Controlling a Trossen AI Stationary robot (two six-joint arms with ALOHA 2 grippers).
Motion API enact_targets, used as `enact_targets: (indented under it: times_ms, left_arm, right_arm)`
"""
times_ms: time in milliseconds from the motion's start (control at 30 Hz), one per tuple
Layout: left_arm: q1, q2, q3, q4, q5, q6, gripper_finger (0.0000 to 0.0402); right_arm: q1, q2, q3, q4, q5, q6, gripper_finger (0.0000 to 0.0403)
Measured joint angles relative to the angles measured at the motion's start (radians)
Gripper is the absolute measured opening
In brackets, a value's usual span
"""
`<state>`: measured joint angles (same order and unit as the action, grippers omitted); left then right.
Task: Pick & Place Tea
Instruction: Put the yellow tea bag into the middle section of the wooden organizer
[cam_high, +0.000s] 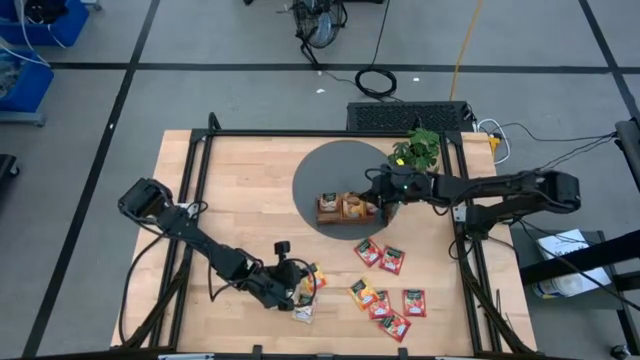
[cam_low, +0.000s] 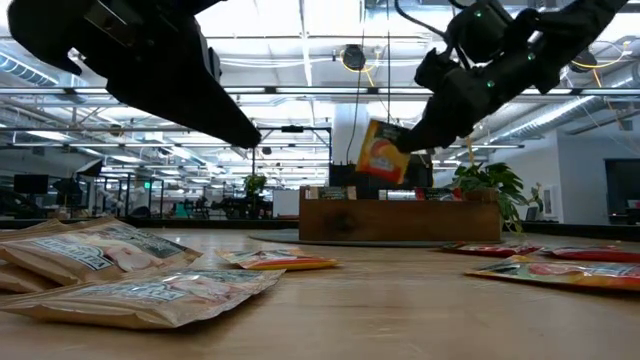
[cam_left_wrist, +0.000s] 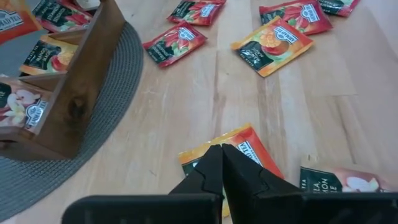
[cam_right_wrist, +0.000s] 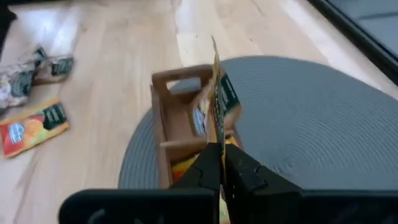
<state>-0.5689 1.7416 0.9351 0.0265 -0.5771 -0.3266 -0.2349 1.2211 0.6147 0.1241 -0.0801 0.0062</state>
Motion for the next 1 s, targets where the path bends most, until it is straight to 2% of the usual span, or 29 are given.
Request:
enact_targets:
  times_ms: [100, 267, 400, 600, 767, 1000]
  left_arm:
    - [0.008, 0.000, 0.000, 0.002, 0.000, 0.000, 0.0006]
    - [0.020, 0.000, 0.000, 0.025, 0.015, 0.030, 0.0011]
    - [0.020, 0.000, 0.000, 0.043, 0.050, 0.073, 0.0024]
    - [0.020, 0.001, 0.000, 0.052, 0.063, 0.088, 0.0015]
    - [0.020, 0.001, 0.000, 0.053, 0.063, 0.088, 0.0004]
    - [0.020, 0.001, 0.000, 0.051, 0.063, 0.086, 0.0026]
  right_arm:
    - [-0.003, -0.001, 0.069, -0.167, -0.008, -0.039, 0.0000]
    - [-0.019, 0.019, 0.175, -0.330, -0.110, -0.136, 0.0000]
    - [-0.048, 0.038, 0.193, -0.324, -0.188, -0.170, 0.0000]
    - [-0.075, 0.118, 0.193, -0.371, -0.187, -0.176, 0.0000]
    - [-0.073, 0.170, 0.194, -0.317, -0.186, -0.178, 0.0000]
    - [-0.073, 0.173, 0.193, -0.295, -0.179, -0.151, 0.0000]
